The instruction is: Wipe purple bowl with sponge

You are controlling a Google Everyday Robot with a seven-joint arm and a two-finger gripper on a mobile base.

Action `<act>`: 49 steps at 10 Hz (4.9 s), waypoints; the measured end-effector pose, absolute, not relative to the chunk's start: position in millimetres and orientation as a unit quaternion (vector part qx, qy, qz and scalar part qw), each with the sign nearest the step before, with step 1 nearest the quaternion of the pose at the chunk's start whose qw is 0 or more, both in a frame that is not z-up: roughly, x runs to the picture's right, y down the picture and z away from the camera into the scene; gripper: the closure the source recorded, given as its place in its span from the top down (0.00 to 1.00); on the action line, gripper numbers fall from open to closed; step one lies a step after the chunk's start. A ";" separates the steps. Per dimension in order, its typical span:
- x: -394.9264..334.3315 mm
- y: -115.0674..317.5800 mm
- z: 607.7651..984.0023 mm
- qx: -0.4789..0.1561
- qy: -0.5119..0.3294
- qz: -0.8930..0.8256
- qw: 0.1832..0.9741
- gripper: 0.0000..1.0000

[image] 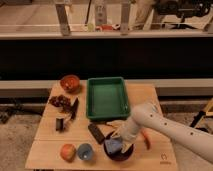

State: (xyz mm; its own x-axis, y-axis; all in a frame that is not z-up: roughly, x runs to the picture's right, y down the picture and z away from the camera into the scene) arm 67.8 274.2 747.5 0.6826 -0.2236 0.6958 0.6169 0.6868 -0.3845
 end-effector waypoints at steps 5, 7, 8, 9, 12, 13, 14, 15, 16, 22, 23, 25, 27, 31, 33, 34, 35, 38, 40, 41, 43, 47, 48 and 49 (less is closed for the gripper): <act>83.4 288.6 737.6 -0.321 -0.314 -0.269 0.852 0.00; 87.2 287.9 741.1 -0.322 -0.308 -0.273 0.853 0.00; 89.9 285.9 743.0 -0.322 -0.305 -0.270 0.855 0.00; 91.0 282.5 746.2 -0.320 -0.305 -0.266 0.857 0.00; 81.6 273.7 750.2 -0.311 -0.313 -0.264 0.858 0.00; 77.7 271.5 749.3 -0.307 -0.319 -0.264 0.857 0.00; 74.0 269.5 747.6 -0.304 -0.325 -0.264 0.855 0.00; 67.4 266.9 742.7 -0.300 -0.339 -0.265 0.851 0.00; 63.7 267.5 738.1 -0.299 -0.363 -0.261 0.843 0.00; 63.2 294.6 708.1 -0.322 -0.387 -0.284 0.816 0.00; 69.4 298.3 704.7 -0.325 -0.375 -0.285 0.820 0.00; 83.3 300.5 704.8 -0.331 -0.353 -0.284 0.828 0.00; 97.8 297.0 709.0 -0.331 -0.337 -0.276 0.837 0.00; 77.1 277.8 732.2 -0.325 -0.346 -0.279 0.835 0.00; 61.6 276.9 733.2 -0.322 -0.361 -0.284 0.828 0.00; 51.3 278.0 730.0 -0.319 -0.371 -0.292 0.822 0.00; 49.4 279.7 726.5 -0.318 -0.374 -0.296 0.819 0.00; 49.7 294.6 708.5 -0.333 -0.371 -0.318 0.807 0.00; 60.3 306.5 700.6 -0.351 -0.362 -0.321 0.802 0.00; 67.9 309.0 699.5 -0.357 -0.359 -0.316 0.802 0.00; 83.2 309.3 699.1 -0.360 -0.355 -0.308 0.806 0.00; 83.3 290.6 715.9 -0.355 -0.351 -0.313 0.808 0.00; 79.3 286.0 721.4 -0.353 -0.353 -0.317 0.807 0.00; 74.2 280.5 727.5 -0.348 -0.358 -0.317 0.806 0.00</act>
